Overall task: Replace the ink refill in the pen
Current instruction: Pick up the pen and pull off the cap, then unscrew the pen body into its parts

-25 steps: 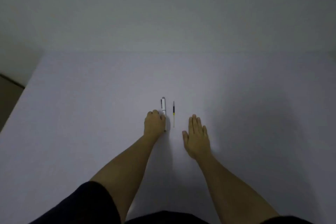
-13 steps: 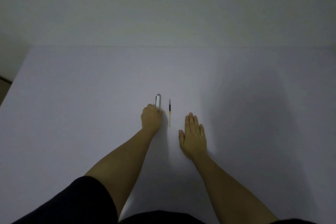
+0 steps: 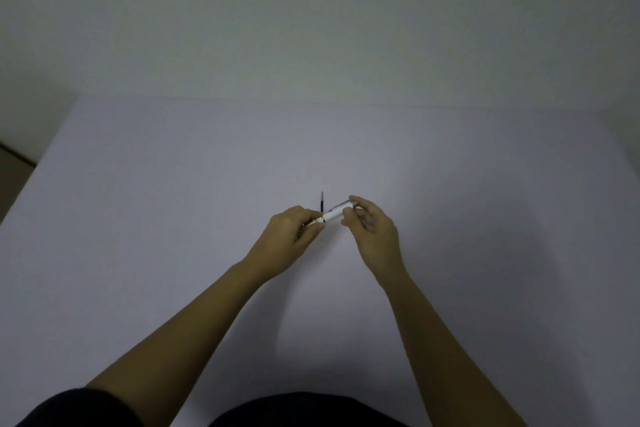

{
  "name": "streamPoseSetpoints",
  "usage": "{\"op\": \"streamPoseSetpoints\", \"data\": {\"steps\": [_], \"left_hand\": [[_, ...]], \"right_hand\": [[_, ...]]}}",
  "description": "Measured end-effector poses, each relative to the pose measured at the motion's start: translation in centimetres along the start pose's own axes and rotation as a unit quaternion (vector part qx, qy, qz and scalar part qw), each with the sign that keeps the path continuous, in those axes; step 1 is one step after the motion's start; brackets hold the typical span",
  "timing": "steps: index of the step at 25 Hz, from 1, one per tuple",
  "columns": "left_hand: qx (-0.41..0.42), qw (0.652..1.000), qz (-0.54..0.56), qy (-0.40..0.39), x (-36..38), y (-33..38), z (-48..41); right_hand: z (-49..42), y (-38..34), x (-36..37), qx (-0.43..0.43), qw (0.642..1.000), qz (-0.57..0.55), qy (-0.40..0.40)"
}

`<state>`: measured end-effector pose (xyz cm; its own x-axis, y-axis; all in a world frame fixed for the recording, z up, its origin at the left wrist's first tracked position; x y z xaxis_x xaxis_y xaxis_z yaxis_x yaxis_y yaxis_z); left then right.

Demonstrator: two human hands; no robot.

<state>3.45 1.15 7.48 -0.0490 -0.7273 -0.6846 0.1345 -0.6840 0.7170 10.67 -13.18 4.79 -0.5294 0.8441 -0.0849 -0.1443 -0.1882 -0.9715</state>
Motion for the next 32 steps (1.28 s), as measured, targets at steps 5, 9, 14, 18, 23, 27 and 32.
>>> {"op": "streamPoseSetpoints", "data": {"steps": [5, 9, 14, 18, 23, 27, 32], "left_hand": [[0.032, 0.991, -0.064, 0.112, -0.8, 1.5, 1.1], [0.019, 0.989, -0.074, 0.126, -0.6, 1.1, 1.2], [-0.043, 0.994, -0.054, 0.085, 0.1, -2.2, 1.7], [-0.085, 0.992, -0.05, 0.078, 0.2, -4.4, 2.2], [-0.096, 0.991, -0.031, 0.086, 0.0, -4.5, 1.5], [-0.097, 0.992, -0.021, 0.081, 0.2, -4.4, 1.3], [-0.098, 0.992, 0.001, 0.074, -0.1, -4.1, 1.1]], "right_hand": [[1.3, -1.1, -0.2, -0.007, 0.998, -0.058, 0.019], [1.4, -0.7, -0.3, -0.006, 0.997, -0.076, 0.017], [0.7, 3.1, -1.8, 0.048, 0.981, -0.172, 0.07], [-0.2, 7.5, -3.0, 0.144, 0.984, 0.086, 0.057], [-1.3, 9.6, -2.2, 0.174, 0.966, 0.191, 0.008], [-1.9, 9.3, -1.9, 0.144, 0.956, 0.256, 0.016], [-1.6, 8.1, -2.2, 0.132, 0.939, 0.317, 0.012]]}}
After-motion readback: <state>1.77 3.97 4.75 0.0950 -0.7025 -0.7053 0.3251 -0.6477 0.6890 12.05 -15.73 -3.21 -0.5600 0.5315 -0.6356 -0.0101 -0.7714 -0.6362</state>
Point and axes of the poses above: each hand's wrist, its own z-axis away from the middle knuckle, its own x-axis out of the palm, y = z × x, the point moved 8 cm from there along -z, towards the middle knuckle, and after that the axes turned 11 degrees about -y, right-handed, at the moved point
